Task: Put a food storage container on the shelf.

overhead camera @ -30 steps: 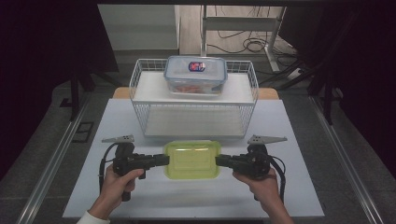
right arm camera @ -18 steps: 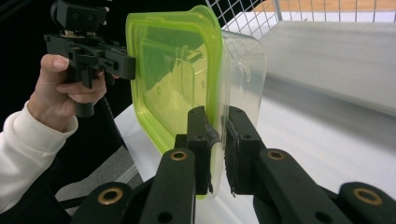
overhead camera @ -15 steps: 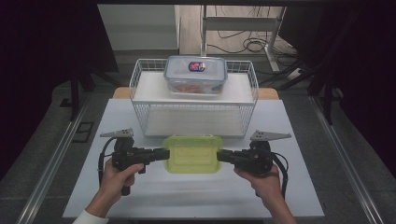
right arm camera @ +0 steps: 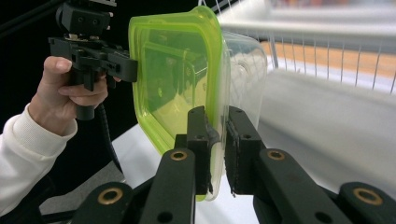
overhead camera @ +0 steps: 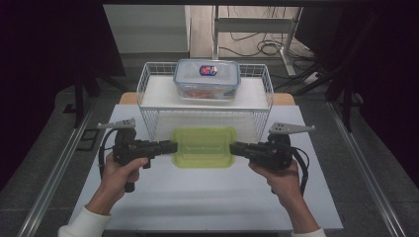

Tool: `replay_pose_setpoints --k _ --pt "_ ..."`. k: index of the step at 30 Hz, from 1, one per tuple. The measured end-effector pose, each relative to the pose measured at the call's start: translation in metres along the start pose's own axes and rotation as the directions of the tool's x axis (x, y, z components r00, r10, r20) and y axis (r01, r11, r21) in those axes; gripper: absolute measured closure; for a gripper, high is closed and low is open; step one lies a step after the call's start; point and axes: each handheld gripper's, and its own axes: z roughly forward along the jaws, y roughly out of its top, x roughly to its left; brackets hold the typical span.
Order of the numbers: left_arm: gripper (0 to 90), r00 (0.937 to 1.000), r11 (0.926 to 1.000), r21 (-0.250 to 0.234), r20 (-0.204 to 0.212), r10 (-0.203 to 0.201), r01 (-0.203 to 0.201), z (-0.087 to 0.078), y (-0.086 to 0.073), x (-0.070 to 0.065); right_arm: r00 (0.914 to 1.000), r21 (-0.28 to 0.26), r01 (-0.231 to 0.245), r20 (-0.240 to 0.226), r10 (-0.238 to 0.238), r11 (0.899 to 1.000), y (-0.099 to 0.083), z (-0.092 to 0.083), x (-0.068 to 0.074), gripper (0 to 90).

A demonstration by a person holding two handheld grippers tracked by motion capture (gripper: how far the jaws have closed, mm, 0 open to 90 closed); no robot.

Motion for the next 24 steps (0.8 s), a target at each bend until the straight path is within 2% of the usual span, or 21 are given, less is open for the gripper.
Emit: replay_pose_setpoints --k 1,2,4,5,8,9,15,24 --pt "78.9 0.9999 0.9999 -0.006 0.0 0.014 -0.014 -0.002 0.009 -0.003 1.0 -0.006 0.007 0.0 -0.007 1.0 0.004 -0.001 0.001 81.0" --pt "78.9 0.9997 0.9996 -0.01 0.002 0.025 -0.025 -0.004 0.016 -0.005 0.9996 -0.017 0.029 0.006 -0.029 0.999 0.016 -0.004 0.004 81.0" --pt "79.0 0.9996 0.9995 -0.013 0.001 0.029 -0.029 -0.004 0.019 -0.006 0.9993 -0.021 0.036 0.008 -0.036 0.999 0.019 -0.005 0.005 81.0" --pt "79.1 0.999 0.9989 -0.017 -0.002 0.044 -0.044 -0.006 0.029 -0.009 0.9988 -0.029 0.047 0.013 -0.047 0.998 0.028 -0.008 0.006 81.0" --pt "79.1 0.9989 0.9986 -0.024 -0.003 0.047 -0.047 -0.006 0.038 -0.01 0.9983 -0.035 0.056 0.017 -0.055 0.998 0.036 -0.009 0.006 81.0" --pt "79.1 0.9987 0.9983 -0.028 0.0 0.051 -0.051 -0.007 0.045 -0.011 0.9981 -0.044 0.059 0.017 -0.059 0.997 0.043 -0.01 0.006 81.0" --pt "79.1 0.9984 0.9976 -0.043 0.008 0.055 -0.055 -0.008 0.062 -0.008 0.9982 -0.063 0.059 0.009 -0.059 0.996 0.062 -0.011 0.002 81.2" --pt "79.5 0.9966 0.9939 -0.074 0.004 0.083 -0.082 -0.013 0.089 -0.005 0.9951 -0.064 0.097 0.024 -0.095 0.993 0.095 -0.01 -0.001 81.2"
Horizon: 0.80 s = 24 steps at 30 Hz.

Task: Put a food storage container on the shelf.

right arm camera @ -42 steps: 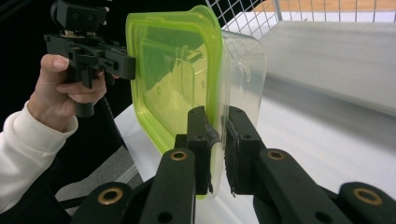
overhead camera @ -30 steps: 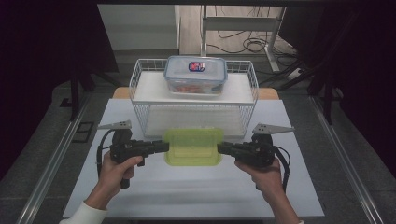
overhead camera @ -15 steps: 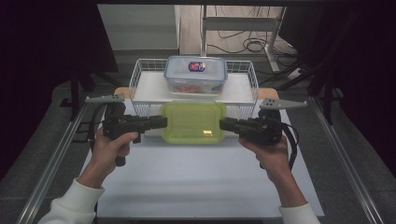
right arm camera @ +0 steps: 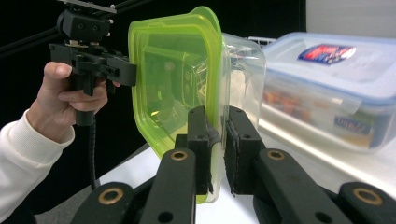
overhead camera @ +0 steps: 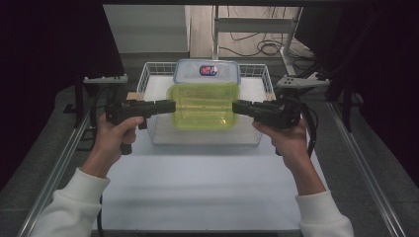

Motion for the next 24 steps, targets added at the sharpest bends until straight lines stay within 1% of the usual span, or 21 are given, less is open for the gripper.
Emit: replay_pose_setpoints --k 5,6,7,8,10,11,12,13,14,15,16,17,18,19,20,21,22,23,24 --pt "79.9 0.9999 0.9999 -0.007 -0.004 0.013 -0.013 0.003 0.015 0.005 1.0 -0.011 0.006 0.004 -0.006 1.0 0.015 0.002 -0.006 81.2" --pt "80.0 0.9999 0.9999 -0.007 -0.004 0.013 -0.013 0.003 0.015 0.005 1.0 -0.011 0.006 0.004 -0.006 1.0 0.015 0.002 -0.006 81.2" --pt "80.0 0.9998 0.9999 -0.006 -0.008 0.016 -0.016 0.005 0.021 0.007 1.0 -0.013 0.005 0.008 -0.005 1.0 0.022 0.003 -0.011 81.2" --pt "80.0 0.9998 0.9998 -0.005 -0.009 0.02 -0.02 0.006 0.028 0.01 1.0 -0.016 0.003 0.007 -0.003 1.0 0.024 0.004 -0.013 81.2" --pt "80.1 0.9997 0.9998 0.0 -0.01 0.021 -0.021 0.009 0.037 0.015 1.0 -0.02 -0.007 0.006 0.007 1.0 0.03 0.006 -0.019 81.2" --pt "80.1 0.9998 0.9998 0.001 -0.009 0.019 -0.019 0.01 0.04 0.017 0.9999 -0.022 -0.007 0.007 0.008 1.0 0.032 0.007 -0.022 81.2" --pt "80.1 0.9998 0.9998 0.001 -0.009 0.019 -0.019 0.01 0.04 0.017 0.9999 -0.022 -0.007 0.007 0.008 1.0 0.032 0.007 -0.022 81.2" --pt "80.1 0.9997 0.9998 0.004 -0.009 0.021 -0.021 0.012 0.046 0.021 0.9999 -0.024 -0.012 0.007 0.012 1.0 0.035 0.008 -0.024 81.2" --pt "80.1 0.9998 0.9998 0.003 -0.005 0.019 -0.019 0.014 0.05 0.024 0.9997 -0.031 -0.021 0.008 0.022 0.999 0.043 0.01 -0.033 81.3" --pt "80.2 0.9999 0.9999 0.001 0.0 0.015 -0.015 0.016 0.056 0.029 0.9996 -0.033 -0.026 0.006 0.026 0.999 0.045 0.011 -0.035 81.3" --pt "80.2 0.9999 0.9999 0.001 0.0 0.015 -0.015 0.016 0.056 0.029 0.9995 -0.038 -0.031 0.002 0.031 0.999 0.048 0.012 -0.038 81.3" --pt "80.2 0.9999 0.9999 -0.001 0.004 0.011 -0.011 0.019 0.063 0.036 0.9994 -0.039 -0.034 0.003 0.035 0.999 0.052 0.014 -0.043 81.3" --pt "80.2 0.9999 0.9999 -0.001 0.004 0.011 -0.011 0.019 0.063 0.036 0.9994 -0.039 -0.034 0.003 0.035 0.999 0.052 0.014 -0.043 81.3" --pt "80.2 1.0 1.0 0.0 0.006 0.006 -0.007 0.022 0.068 0.043 0.9992 -0.038 -0.04 0.001 0.04 0.998 0.055 0.016 -0.047 81.3" --pt "80.3 0.9999 1.0 -0.001 0.009 -0.006 0.006 0.023 0.071 0.047 0.9988 -0.033 -0.047 0.006 0.048 0.998 0.059 0.019 -0.052 81.2" --pt "80.3 0.9999 1.0 0.003 0.011 -0.007 0.007 0.024 0.073 0.05 0.9986 -0.03 -0.052 0.005 0.052 0.998 0.062 0.022 -0.056 81.3" --pt "80.3 0.9997 0.9998 0.006 0.017 -0.019 0.019 0.026 0.077 0.059 0.998 -0.026 -0.062 0.01 0.062 0.998 0.065 0.026 -0.062 81.2" --pt "80.4 0.9994 0.9996 0.005 0.021 -0.028 0.028 0.027 0.079 0.064 0.9976 -0.023 -0.069 0.01 0.069 0.997 0.068 0.029 -0.065 81.2" --pt "80.4 0.9991 0.9993 0.007 0.02 -0.036 0.036 0.03 0.082 0.07 0.9973 -0.024 -0.072 0.009 0.073 0.997 0.069 0.031 -0.068 81.2"
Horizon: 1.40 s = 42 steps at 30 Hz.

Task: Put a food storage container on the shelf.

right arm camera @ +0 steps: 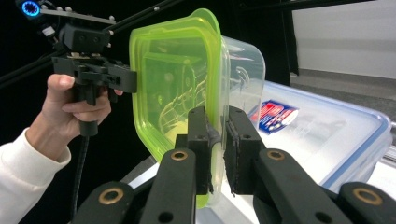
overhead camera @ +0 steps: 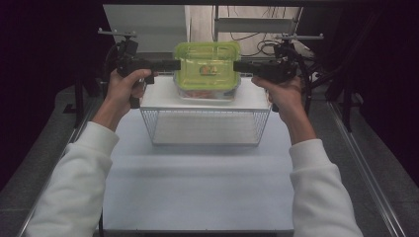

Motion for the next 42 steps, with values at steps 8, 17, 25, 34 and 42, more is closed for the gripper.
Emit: replay_pose_setpoints --k 8,17,25,34,42 --pt "80.7 0.997 0.9971 0.02 -0.027 -0.072 0.073 0.015 0.013 0.036 0.9964 0.015 -0.083 0.018 0.083 0.996 0.006 0.024 -0.032 81.2" --pt "80.9 0.9845 0.9856 0.004 -0.047 -0.169 0.169 0.024 0.014 0.06 0.975 0.022 -0.222 0.002 0.222 0.975 0.002 0.044 -0.061 80.6" --pt "79.2 0.9301 0.9306 -0.042 -0.04 -0.365 0.364 0.031 0.016 0.075 0.9273 0.036 -0.373 0.047 0.371 0.927 0.007 0.052 -0.068 77.4" --pt "74.0 0.9051 0.9063 -0.064 -0.057 -0.421 0.418 0.039 0.014 0.085 0.881 0.011 -0.47 0.062 0.469 0.882 0.001 0.061 -0.078 70.8" --pt "59.4 0.9085 0.9116 -0.096 -0.091 -0.408 0.4 0.048 0.013 0.085 0.8815 0.016 -0.467 0.086 0.464 0.884 0.001 0.062 -0.073 60.0"
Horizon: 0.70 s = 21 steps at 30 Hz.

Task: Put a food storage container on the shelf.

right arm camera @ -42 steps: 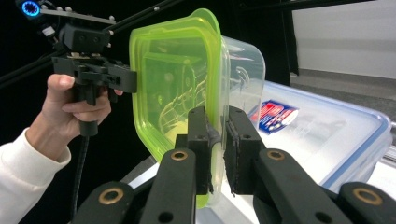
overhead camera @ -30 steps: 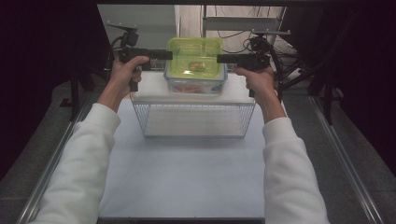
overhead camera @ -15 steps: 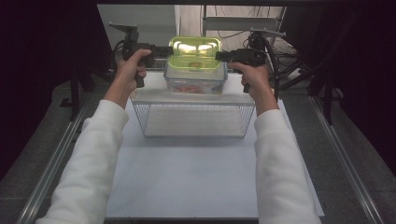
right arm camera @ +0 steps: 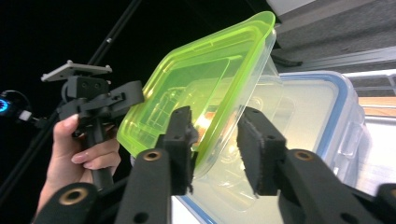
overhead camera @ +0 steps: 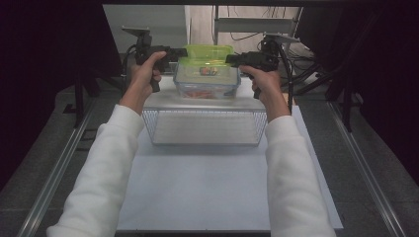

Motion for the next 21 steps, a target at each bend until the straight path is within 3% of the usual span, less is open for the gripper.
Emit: replay_pose_setpoints --k 5,10,11,12,13,16,18,21 --pt "41.9 0.9988 0.9965 -0.069 -0.017 0.047 -0.048 -0.007 0.001 -0.005 0.9988 -0.03 0.047 0.014 -0.047 0.998 0.001 -0.004 0.004 42.6" --pt "36.2 0.9952 0.9933 -0.065 -0.03 0.094 -0.095 -0.013 -0.001 -0.011 0.9953 -0.04 0.094 0.026 -0.093 0.995 0.001 -0.013 0.008 38.4" --pt "35.5 0.9888 0.989 -0.047 -0.059 0.137 -0.14 -0.016 -0.004 -0.016 0.9943 -0.04 0.104 0.027 -0.103 0.994 0.0 -0.016 0.01 38.2" --pt "34.9 0.9888 0.989 -0.047 -0.059 0.137 -0.14 -0.016 -0.004 -0.016 0.9928 -0.041 0.117 0.031 -0.116 0.992 -0.001 -0.018 0.012 38.2" --pt "33.5 0.982 0.9846 -0.037 -0.089 0.167 -0.171 -0.018 -0.007 -0.021 0.9904 -0.038 0.134 0.037 -0.133 0.99 -0.002 -0.02 0.014 38.1" --pt "31.5 0.9764 0.9789 -0.032 -0.085 0.199 -0.202 -0.023 -0.011 -0.027 0.9793 -0.038 0.197 0.053 -0.195 0.98 -0.005 -0.027 0.022 38.0" --pt "30.8 0.9711 0.9734 -0.025 -0.079 0.225 -0.228 -0.027 -0.014 -0.033 0.9778 -0.04 0.207 0.042 -0.205 0.978 -0.007 -0.029 0.024 37.3" --pt "29.8 0.9692 0.9701 -0.019 -0.053 0.241 -0.242 -0.036 -0.024 -0.039 0.972 -0.019 0.234 0.029 -0.233 0.972 -0.014 -0.037 0.028 36.8"
